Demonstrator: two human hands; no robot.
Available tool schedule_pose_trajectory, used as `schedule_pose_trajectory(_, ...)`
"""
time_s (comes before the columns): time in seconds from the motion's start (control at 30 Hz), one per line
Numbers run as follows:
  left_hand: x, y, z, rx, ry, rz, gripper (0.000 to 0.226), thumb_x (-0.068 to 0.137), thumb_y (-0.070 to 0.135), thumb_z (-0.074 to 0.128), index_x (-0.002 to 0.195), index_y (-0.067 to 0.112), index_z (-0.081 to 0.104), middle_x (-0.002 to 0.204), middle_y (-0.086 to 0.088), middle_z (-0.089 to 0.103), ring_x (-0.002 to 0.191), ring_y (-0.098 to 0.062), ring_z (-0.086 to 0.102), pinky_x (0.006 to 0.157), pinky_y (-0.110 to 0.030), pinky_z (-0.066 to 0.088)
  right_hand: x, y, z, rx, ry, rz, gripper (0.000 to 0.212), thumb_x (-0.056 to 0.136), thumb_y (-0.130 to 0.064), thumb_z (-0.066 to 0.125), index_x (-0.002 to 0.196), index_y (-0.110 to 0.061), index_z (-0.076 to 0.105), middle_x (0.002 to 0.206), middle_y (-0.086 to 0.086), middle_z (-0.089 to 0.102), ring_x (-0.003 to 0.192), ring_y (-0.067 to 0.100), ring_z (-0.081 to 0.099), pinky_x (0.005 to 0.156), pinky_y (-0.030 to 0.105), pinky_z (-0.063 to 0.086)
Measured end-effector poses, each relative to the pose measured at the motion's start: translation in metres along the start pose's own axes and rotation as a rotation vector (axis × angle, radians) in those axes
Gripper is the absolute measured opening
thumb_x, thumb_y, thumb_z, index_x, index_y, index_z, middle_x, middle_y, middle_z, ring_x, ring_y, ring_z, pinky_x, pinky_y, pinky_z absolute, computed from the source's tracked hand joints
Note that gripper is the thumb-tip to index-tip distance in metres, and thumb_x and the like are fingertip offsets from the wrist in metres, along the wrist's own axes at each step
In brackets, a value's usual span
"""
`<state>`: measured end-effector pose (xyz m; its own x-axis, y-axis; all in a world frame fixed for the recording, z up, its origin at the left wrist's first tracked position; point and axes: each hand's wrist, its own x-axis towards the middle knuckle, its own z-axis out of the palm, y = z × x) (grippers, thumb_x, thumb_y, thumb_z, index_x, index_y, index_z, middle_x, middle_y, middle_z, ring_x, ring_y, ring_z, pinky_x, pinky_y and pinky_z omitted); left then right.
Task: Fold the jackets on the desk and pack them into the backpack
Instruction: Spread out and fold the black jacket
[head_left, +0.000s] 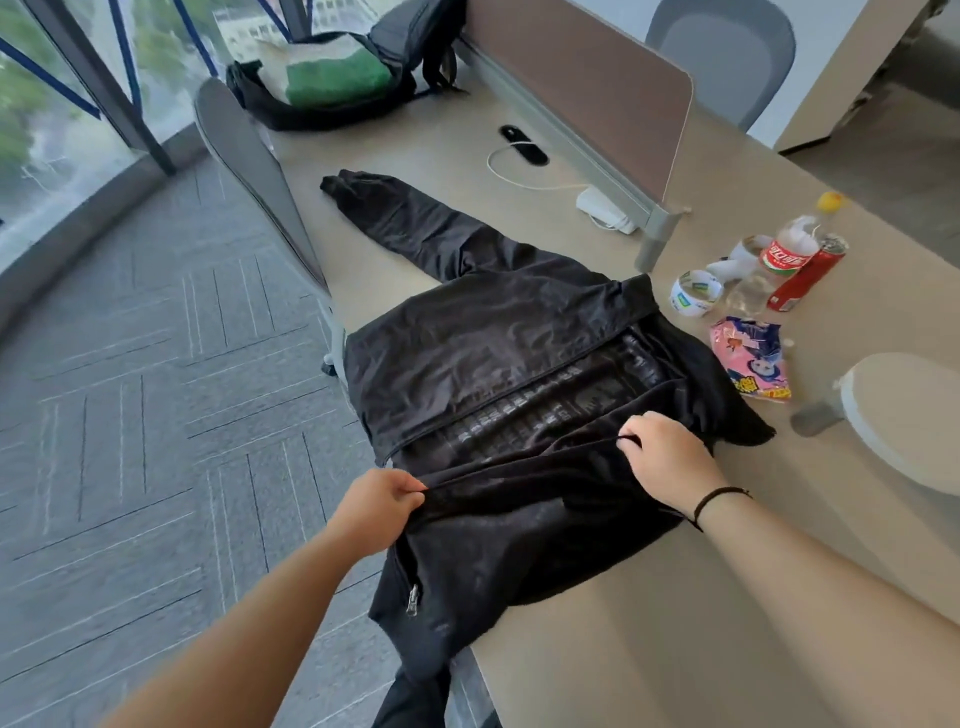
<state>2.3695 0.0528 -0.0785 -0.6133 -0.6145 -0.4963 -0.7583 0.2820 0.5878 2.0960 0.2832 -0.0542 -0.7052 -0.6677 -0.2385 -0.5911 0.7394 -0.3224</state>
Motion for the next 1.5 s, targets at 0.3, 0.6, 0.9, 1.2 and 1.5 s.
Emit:
schedule_pose_trajectory(0.3,0.073,-0.003,-0.032,-0.06,0.131,-0.021,0.013,0.102,0.031,0.054,0.094,0.025,0.062,0.088,0.007,0.065,0.088,-0.018,0.06,0.077,-0.033,0.046,0.114,-0.064,-0.017,-0.392,0.202,-0.175,0.029,0.101,-0.029,0.052,0.118,-0.011,0.065,0.122,0.012,0.058,0.118,0.032,0.051,0.109,0.048,0.033)
schedule_pose_trajectory(0.6,0.092,-0.019,-0.013,0.203,-0.013,-0.134,0.046,0.088,0.003,0.042,0.129,0.025,0.042,0.108,-0.004,0.062,0.09,-0.028,0.06,0.068,-0.039,0.049,0.013,-0.096,0.11,-0.143,-0.086,0.198,0.075,0.099,-0.051,0.046,0.159,-0.026,0.009,0.167,0.01,-0.009,0.154,0.03,-0.007,0.115,0.071,0.003)
schedule_pose_trajectory(0.9,0.048,-0.008,0.032,0.219,0.268,0.132,0.052,0.092,0.019,0.063,0.141,0.017,0.046,0.142,-0.013,0.045,0.128,-0.036,0.042,0.107,-0.048,0.04,-0.086,-0.021,0.123,0.153,-0.066,0.713,0.08,0.096,-0.062,0.041,0.159,-0.02,0.016,0.166,0.011,0.004,0.152,0.03,0.004,0.122,0.054,0.008)
schedule_pose_trajectory(1.2,-0.044,0.022,0.117,0.582,0.035,0.656,0.034,0.062,0.052,0.082,0.081,0.031,0.065,0.095,0.008,0.055,0.094,-0.019,0.055,0.074,-0.03,0.053,-0.114,-0.037,0.121,0.12,-0.117,0.583,0.053,0.095,-0.056,0.05,0.139,-0.027,0.048,0.156,0.009,0.03,0.145,0.03,0.023,0.118,0.044,0.019)
schedule_pose_trajectory(1.5,-0.058,0.02,0.142,0.837,0.133,0.568,0.028,0.047,0.005,0.079,0.057,0.022,0.058,0.072,0.0,0.052,0.066,-0.023,0.048,0.052,-0.032,0.04,-0.135,-0.037,0.129,0.408,-0.207,0.586,0.03,0.097,-0.049,0.051,0.123,-0.04,0.062,0.121,-0.01,0.061,0.118,0.017,0.053,0.104,0.037,0.038)
